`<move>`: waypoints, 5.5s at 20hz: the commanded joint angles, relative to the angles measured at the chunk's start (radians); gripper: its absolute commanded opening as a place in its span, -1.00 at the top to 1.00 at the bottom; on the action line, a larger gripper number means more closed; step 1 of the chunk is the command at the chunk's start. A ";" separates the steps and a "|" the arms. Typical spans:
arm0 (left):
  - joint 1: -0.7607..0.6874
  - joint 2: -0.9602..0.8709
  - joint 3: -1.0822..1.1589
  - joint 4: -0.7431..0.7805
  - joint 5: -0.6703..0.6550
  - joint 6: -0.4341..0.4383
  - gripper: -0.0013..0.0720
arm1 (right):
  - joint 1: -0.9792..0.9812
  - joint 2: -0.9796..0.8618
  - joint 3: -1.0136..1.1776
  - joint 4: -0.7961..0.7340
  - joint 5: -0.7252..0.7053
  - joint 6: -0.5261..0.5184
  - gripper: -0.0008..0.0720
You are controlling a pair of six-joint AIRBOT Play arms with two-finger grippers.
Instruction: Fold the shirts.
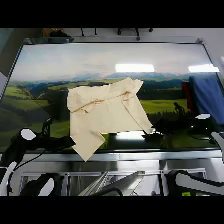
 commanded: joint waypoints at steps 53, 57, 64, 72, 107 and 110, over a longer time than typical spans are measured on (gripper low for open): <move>0.021 -0.827 1.563 0.034 -0.198 -0.028 -0.89 | 0.178 -0.499 1.113 0.043 -0.142 0.038 -0.28; 0.126 -0.710 1.379 0.034 -0.353 -0.052 -0.86 | 0.013 -0.436 1.057 -0.103 0.225 0.125 -0.19; 0.268 -0.341 0.492 0.033 -0.194 -0.039 -0.86 | -0.183 -0.359 0.645 -0.124 0.296 0.029 -0.18; 0.146 -0.219 0.119 -0.015 0.039 -0.023 -0.86 | -0.109 -0.360 0.418 -0.124 0.212 -0.066 -0.18; -0.011 0.015 1.585 0.003 -0.076 -0.003 0.93 | -0.016 0.086 1.405 0.271 0.074 0.039 0.92; -0.018 -0.069 1.323 -0.101 -0.031 0.083 0.93 | 0.073 -0.070 1.302 0.229 0.130 0.046 0.93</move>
